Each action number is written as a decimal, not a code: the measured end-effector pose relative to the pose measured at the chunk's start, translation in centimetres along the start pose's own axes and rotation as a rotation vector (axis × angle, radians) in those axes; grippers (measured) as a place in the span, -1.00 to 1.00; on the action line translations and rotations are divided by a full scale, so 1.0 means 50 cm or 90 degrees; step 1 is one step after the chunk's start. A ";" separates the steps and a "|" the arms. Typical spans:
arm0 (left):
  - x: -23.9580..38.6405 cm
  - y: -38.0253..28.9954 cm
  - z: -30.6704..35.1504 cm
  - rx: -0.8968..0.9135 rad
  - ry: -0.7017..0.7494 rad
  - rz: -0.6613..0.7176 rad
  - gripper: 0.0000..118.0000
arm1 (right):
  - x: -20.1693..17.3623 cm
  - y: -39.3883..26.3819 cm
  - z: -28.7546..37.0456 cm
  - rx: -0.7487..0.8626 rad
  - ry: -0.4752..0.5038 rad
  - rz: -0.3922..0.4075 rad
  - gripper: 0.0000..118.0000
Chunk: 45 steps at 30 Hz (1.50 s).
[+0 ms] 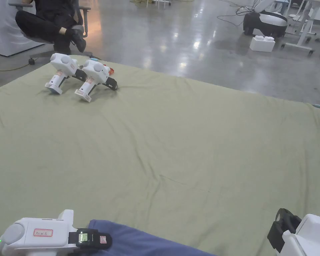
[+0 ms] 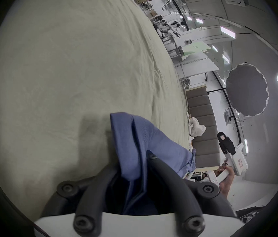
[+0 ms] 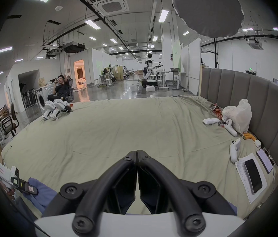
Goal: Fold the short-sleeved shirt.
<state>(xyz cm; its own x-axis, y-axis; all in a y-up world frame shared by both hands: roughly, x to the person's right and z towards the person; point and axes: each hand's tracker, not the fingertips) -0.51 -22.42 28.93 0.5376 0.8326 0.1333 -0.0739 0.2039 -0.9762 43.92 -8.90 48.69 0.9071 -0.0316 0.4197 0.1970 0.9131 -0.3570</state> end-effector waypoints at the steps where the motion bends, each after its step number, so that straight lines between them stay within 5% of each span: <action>1: 0.012 -0.004 0.002 0.002 0.010 -0.010 -0.86 | -0.001 -0.001 0.000 -0.001 0.001 0.001 -1.00; 14: 0.035 0.078 0.109 0.040 0.065 -0.099 -0.91 | 0.006 0.000 0.001 -0.003 0.005 0.007 -1.00; 22: 0.096 0.102 0.247 0.080 0.227 -0.141 -0.91 | 0.004 0.004 -0.004 0.000 0.016 0.009 -1.00; 26: 0.139 0.075 0.253 0.082 0.225 -0.135 -0.91 | 0.001 -0.001 -0.007 -0.005 0.027 0.001 -1.00; 35: 0.256 0.002 0.162 0.049 0.094 -0.134 -0.90 | 0.008 -0.017 -0.005 -0.014 0.035 -0.017 -1.00; 45: 0.319 -0.054 -0.095 -0.053 0.142 -0.144 -0.90 | 0.048 -0.035 0.009 -0.024 0.017 -0.038 -1.00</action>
<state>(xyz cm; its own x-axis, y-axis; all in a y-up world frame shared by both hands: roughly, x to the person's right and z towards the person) 12.24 -12.14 32.89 0.7038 0.6358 0.3168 0.1329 0.3203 -0.9379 45.58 -10.40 50.69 0.9029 -0.0971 0.4186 0.2644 0.8936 -0.3629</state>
